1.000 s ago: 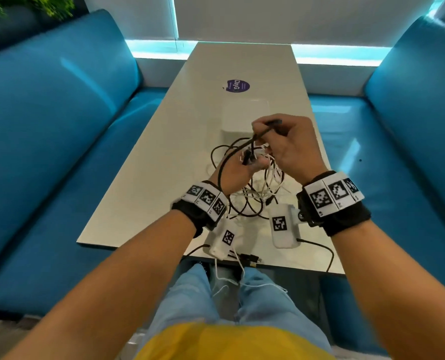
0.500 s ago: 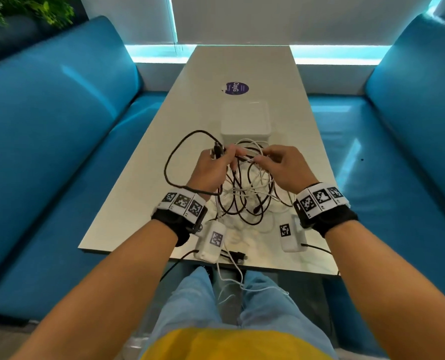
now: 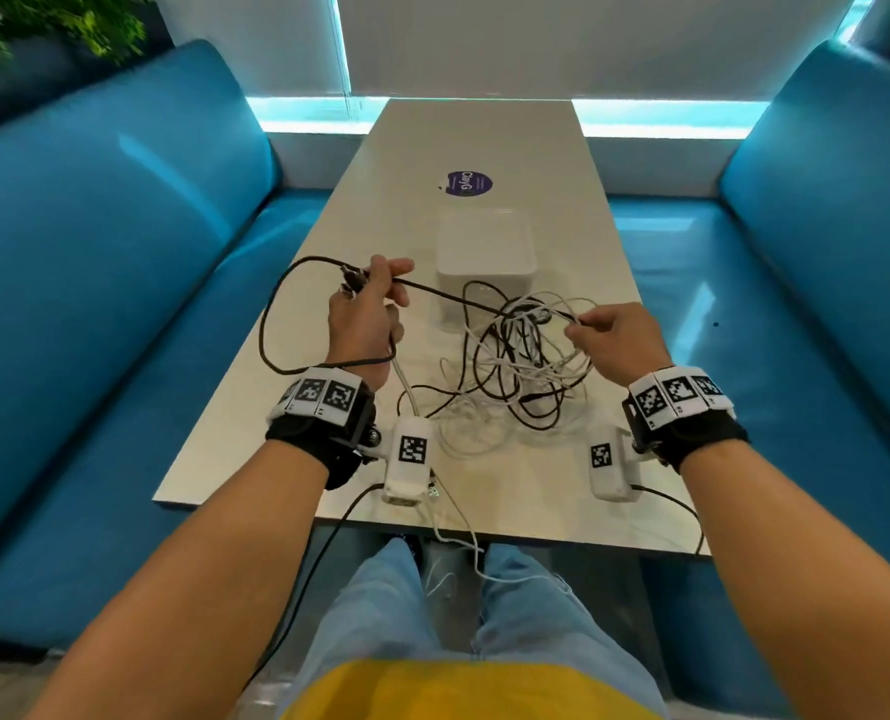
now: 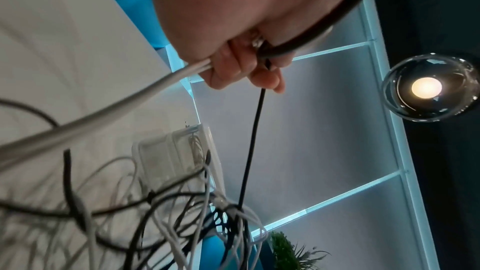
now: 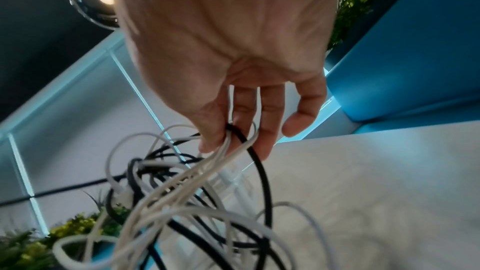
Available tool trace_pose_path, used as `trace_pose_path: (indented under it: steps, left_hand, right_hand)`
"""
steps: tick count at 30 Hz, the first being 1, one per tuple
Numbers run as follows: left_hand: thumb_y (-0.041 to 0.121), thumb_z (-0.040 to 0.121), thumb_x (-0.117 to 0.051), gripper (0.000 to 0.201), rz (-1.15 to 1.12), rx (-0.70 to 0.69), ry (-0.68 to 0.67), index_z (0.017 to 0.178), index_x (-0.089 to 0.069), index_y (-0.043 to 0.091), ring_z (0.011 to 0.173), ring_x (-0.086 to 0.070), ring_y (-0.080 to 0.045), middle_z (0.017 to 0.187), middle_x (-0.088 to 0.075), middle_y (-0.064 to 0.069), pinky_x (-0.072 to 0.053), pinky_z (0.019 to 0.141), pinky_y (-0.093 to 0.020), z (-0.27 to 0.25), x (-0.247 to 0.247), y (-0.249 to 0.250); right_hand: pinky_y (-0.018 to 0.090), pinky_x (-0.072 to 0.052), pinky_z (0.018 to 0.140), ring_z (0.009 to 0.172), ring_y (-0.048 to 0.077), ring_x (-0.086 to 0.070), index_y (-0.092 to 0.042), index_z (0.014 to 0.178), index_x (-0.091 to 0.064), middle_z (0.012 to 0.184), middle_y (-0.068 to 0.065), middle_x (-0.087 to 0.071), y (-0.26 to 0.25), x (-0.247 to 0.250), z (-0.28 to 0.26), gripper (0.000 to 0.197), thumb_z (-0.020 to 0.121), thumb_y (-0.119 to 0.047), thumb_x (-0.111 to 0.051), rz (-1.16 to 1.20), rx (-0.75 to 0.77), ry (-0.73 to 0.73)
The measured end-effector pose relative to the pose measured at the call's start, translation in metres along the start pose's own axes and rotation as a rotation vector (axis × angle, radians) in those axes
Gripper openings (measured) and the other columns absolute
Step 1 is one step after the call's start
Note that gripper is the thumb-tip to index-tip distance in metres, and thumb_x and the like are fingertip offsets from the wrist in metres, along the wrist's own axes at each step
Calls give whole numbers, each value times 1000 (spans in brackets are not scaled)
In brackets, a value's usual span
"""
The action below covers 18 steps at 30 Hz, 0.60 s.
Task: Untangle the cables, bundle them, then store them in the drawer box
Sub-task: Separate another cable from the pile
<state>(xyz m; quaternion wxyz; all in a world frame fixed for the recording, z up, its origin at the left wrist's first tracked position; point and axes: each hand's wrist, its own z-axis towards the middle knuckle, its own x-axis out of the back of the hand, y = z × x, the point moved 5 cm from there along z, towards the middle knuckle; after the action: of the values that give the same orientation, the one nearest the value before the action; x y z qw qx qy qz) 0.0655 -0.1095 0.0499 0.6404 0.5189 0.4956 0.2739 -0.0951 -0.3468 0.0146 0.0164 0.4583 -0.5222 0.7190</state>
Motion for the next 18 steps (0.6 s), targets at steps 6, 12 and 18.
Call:
trace_pose_path:
  steps: [6, 12, 18]
  left_hand:
    - [35, 101, -45, 34, -112, -42, 74, 86, -69, 16, 42, -29, -3, 57, -46, 7, -23, 41, -18, 1, 6, 12]
    - [32, 102, -41, 34, -17, -10, -197, 89, -68, 16, 43, -28, -3, 58, -47, 6, -18, 45, -20, -10, -21, 16]
    - [29, 102, -38, 34, -68, -28, -485, 95, -69, 19, 45, -27, -4, 61, -49, 6, -17, 46, -22, -26, -64, 25]
  right_hand:
    - [33, -49, 87, 97, 26, -64, -23, 97, -74, 100, 4, -72, 5, 1, -3, 23, 81, -39, -71, -111, -85, 8]
    - [41, -42, 100, 115, 29, -51, -26, 114, -60, 129, 9, -48, -36, 7, -11, 38, 81, -41, -72, -240, 43, -46]
    - [28, -42, 74, 74, 7, -53, -30, 101, -65, 84, -5, -59, -118, -3, -44, 13, 90, -36, -61, -108, 484, -153]
